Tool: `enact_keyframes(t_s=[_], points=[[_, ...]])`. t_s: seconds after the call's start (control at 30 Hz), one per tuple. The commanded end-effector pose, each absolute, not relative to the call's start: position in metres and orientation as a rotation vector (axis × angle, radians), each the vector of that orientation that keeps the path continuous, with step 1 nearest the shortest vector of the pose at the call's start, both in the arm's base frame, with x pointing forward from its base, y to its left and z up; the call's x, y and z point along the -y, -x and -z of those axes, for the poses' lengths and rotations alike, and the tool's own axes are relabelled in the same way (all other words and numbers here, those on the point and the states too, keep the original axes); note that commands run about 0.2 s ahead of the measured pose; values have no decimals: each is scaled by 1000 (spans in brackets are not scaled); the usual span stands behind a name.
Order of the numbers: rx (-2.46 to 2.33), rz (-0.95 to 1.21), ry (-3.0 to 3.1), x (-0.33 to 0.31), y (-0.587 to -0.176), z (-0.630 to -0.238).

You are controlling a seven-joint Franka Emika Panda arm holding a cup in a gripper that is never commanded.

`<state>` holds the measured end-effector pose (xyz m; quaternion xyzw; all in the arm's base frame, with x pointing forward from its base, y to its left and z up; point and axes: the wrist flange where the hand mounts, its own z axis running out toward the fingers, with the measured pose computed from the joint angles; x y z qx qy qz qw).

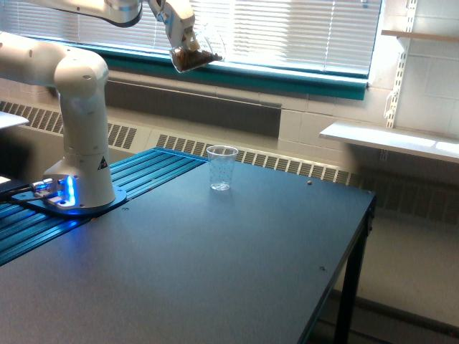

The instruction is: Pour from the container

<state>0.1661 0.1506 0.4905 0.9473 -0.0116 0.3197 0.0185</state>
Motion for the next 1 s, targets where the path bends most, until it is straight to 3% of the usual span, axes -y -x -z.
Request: enact_keyframes(t_s=[0.03, 1.0], points=[[70, -932, -2933, -161, -161, -466], [48, -784, -2900, -205, -157, -413]])
